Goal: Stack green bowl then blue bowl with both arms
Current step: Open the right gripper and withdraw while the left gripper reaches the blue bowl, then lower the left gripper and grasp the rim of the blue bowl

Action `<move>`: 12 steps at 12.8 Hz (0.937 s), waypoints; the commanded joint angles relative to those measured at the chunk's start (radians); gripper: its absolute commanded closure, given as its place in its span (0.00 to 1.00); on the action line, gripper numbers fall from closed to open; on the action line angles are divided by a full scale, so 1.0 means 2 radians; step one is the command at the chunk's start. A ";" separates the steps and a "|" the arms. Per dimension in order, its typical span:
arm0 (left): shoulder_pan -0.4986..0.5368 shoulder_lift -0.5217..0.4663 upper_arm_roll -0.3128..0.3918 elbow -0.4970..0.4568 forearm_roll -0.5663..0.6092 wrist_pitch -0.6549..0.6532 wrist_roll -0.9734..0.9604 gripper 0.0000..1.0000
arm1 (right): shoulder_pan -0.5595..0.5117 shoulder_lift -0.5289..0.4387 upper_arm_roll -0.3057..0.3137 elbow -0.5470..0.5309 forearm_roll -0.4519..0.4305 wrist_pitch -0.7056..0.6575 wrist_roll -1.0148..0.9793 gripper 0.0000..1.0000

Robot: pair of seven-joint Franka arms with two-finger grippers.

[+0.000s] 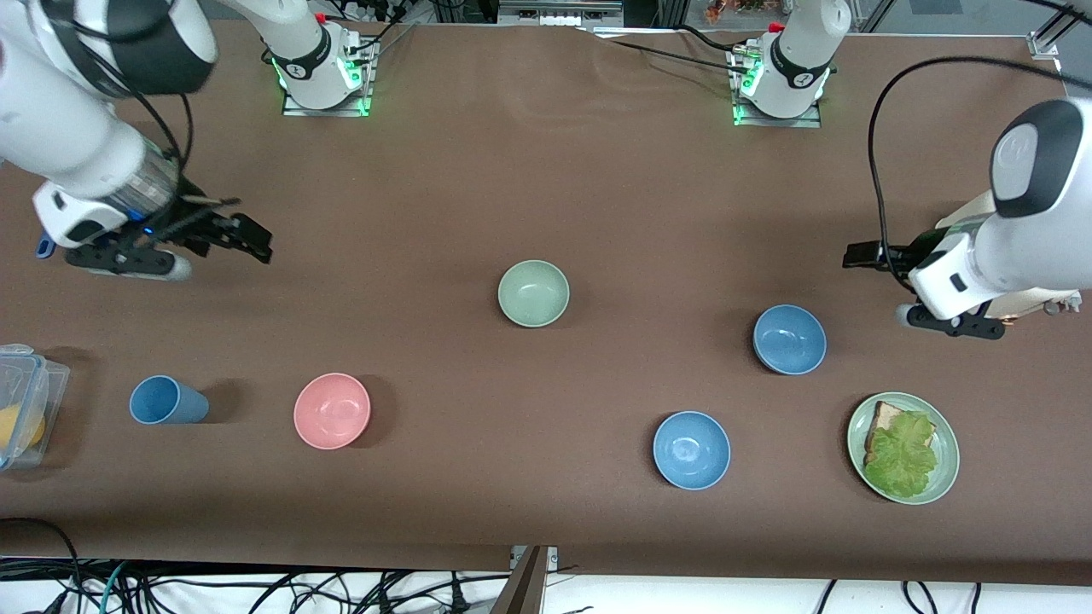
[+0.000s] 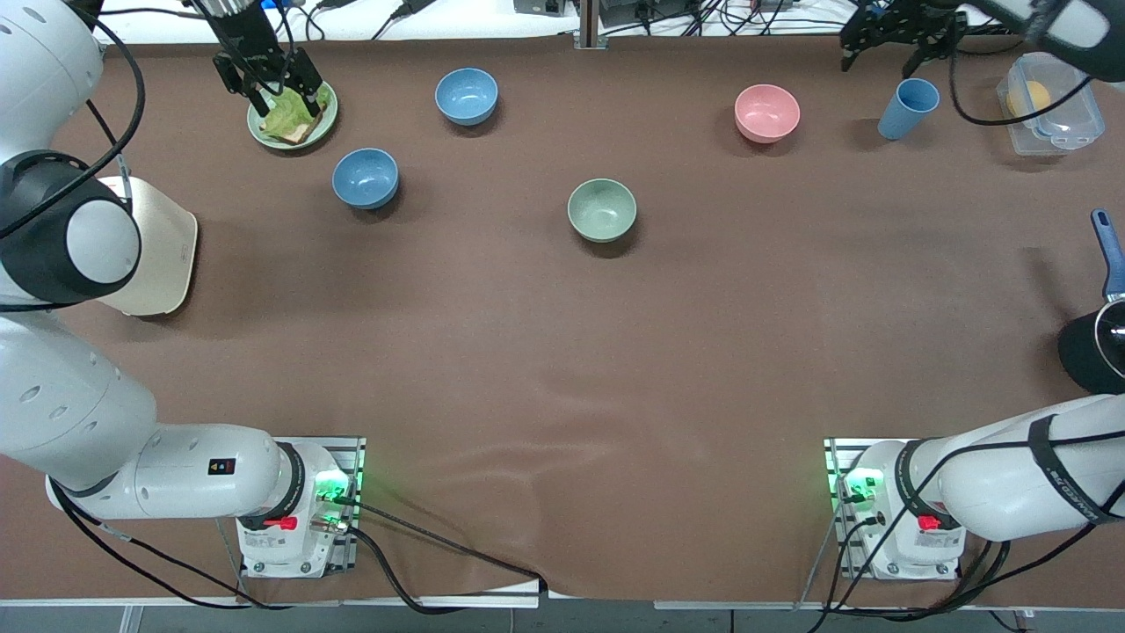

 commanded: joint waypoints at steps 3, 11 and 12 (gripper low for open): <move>0.014 0.012 0.002 -0.086 -0.033 0.148 0.023 0.00 | -0.128 -0.017 0.084 0.009 0.006 -0.046 -0.055 0.00; 0.031 0.087 0.003 -0.131 -0.096 0.311 0.114 0.00 | -0.153 -0.007 0.108 0.049 -0.001 -0.077 -0.063 0.00; 0.031 0.090 0.003 -0.135 -0.105 0.316 0.125 0.01 | -0.153 -0.007 0.108 0.049 -0.007 -0.079 -0.063 0.00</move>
